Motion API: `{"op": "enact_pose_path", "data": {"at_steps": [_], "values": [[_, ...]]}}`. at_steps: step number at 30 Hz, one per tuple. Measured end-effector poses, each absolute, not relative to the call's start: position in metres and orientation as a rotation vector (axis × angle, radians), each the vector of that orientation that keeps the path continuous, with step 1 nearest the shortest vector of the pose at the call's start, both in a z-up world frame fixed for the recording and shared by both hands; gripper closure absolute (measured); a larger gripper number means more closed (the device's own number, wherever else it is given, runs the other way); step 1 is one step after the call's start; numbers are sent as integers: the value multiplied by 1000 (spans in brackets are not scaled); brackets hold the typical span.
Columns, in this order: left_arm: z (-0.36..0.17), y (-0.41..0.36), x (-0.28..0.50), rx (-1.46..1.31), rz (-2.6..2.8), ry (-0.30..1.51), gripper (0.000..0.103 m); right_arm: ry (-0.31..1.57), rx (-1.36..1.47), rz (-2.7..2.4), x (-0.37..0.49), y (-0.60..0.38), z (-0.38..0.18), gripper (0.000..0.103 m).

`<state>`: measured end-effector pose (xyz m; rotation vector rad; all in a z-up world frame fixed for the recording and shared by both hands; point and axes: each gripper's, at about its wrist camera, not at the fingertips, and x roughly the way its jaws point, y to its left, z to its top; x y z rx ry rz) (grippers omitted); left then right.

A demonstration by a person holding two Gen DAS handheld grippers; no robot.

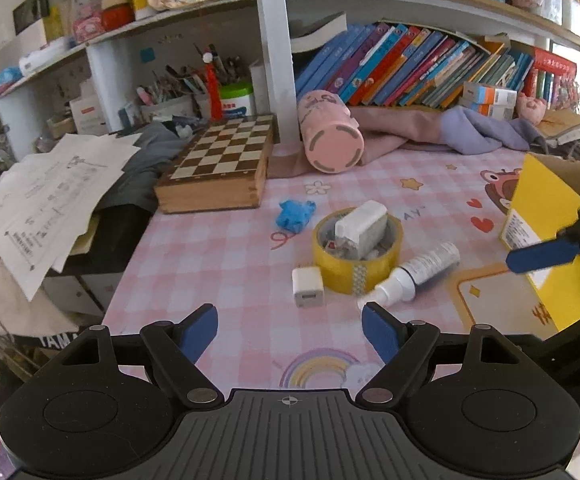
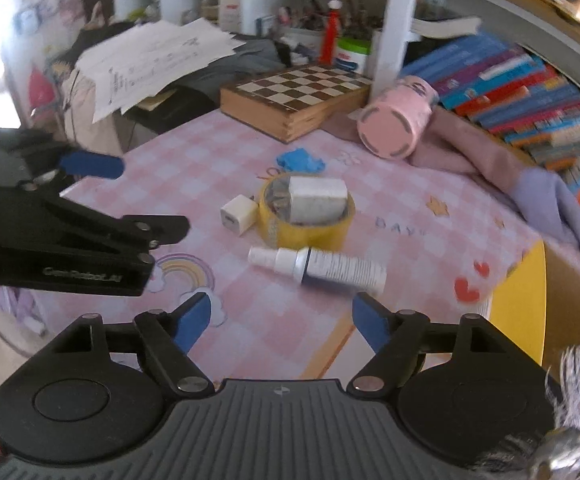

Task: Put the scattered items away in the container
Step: 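Grasp the white charger plug with the left tool while the right tool grasps the white spray bottle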

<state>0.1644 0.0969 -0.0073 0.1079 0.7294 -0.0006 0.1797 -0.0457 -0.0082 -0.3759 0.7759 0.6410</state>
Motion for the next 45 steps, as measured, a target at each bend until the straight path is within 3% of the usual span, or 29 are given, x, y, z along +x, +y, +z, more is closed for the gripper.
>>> {"op": "enact_pose_path", "data": {"at_steps": [18,24,31,34,38,45], "values": [[-50,100,238,87,-41,854,24,868,-803,806,262,-13,-46,29],[-64,96,255,111,-63,905,43,872,-825,861,271,-7,-56,33],[-68,97,256,77,-107,917,71,966,-741,838,289,-9,-63,52],[-68,100,253,68,-96,913,78,1000,-701,831,285,-12,-61,62],[-67,103,247,49,-92,912,78,1077,-612,796,276,-20,-57,68],[-64,106,218,-5,-96,919,78,1175,-219,592,272,-47,-48,69]]}}
